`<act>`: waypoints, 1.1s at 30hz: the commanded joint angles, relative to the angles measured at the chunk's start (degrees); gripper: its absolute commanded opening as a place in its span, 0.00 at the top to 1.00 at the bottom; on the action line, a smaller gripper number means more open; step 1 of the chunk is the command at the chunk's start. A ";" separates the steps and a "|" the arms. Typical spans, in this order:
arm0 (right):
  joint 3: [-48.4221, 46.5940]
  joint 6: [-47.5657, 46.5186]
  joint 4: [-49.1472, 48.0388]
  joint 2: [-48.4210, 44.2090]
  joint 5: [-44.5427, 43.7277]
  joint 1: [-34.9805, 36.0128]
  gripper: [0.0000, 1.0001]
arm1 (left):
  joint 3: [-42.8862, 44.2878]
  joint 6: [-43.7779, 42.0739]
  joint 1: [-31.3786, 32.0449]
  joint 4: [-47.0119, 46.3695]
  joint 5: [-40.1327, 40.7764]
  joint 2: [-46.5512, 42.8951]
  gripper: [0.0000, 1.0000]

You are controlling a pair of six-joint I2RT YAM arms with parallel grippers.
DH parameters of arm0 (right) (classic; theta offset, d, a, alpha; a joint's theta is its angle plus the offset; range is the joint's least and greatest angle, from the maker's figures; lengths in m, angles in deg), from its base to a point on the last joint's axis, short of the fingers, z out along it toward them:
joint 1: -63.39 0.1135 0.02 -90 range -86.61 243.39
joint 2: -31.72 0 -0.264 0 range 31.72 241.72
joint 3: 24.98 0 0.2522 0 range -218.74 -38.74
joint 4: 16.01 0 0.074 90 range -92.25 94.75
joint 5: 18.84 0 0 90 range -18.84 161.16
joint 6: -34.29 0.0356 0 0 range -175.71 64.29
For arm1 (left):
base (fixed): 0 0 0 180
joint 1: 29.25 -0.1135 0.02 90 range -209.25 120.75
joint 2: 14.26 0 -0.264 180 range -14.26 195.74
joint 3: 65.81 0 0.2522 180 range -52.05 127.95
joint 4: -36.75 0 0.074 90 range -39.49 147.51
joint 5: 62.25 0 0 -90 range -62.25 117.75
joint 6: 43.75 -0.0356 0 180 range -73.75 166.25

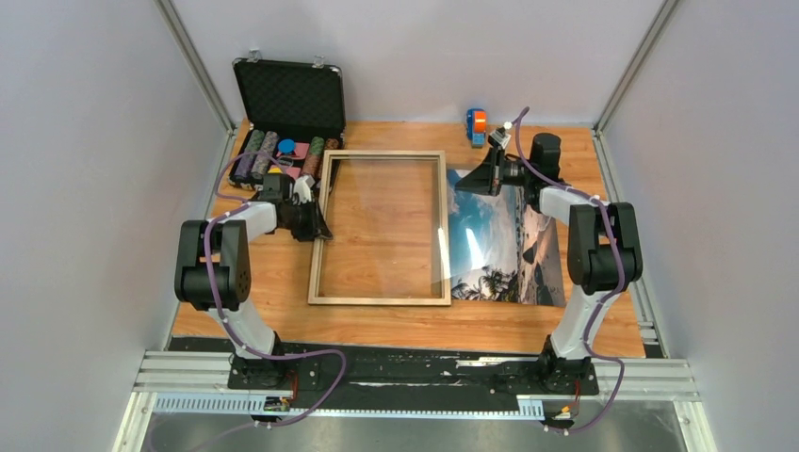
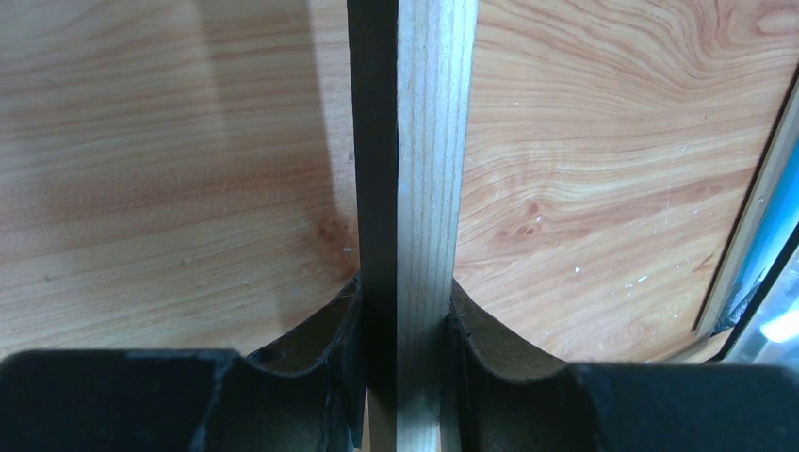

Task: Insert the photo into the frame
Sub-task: Adjust the photo frame at the center of the board.

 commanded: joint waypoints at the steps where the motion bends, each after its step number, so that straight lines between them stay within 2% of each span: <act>1: 0.32 1.42 -3.92 0.66 1.03 0.03 1.00 | -0.29 1.45 0.87 -1.67 -1.84 -1.70 0.74; 8: 0.32 1.11 -3.95 1.39 1.20 0.03 1.00 | -0.01 1.20 0.80 -1.20 -1.64 -1.14 0.64; 15: 0.23 1.08 -4.00 1.86 1.30 0.03 1.00 | -0.08 1.06 0.82 -0.59 -0.77 -2.19 0.47; 21: 0.76 1.13 -4.26 1.84 0.91 0.11 1.00 | -0.08 0.82 0.85 -0.29 -0.28 -3.05 0.41; 28: 3.78 7.43 -13.54 2.15 0.65 0.23 1.00 | 0.68 -0.29 0.67 0.81 0.77 -5.64 0.23; 33: 5.63 13.35 -21.60 3.78 -0.24 1.04 1.00 | 0.91 -0.97 -1.43 0.66 -0.79 -8.20 0.13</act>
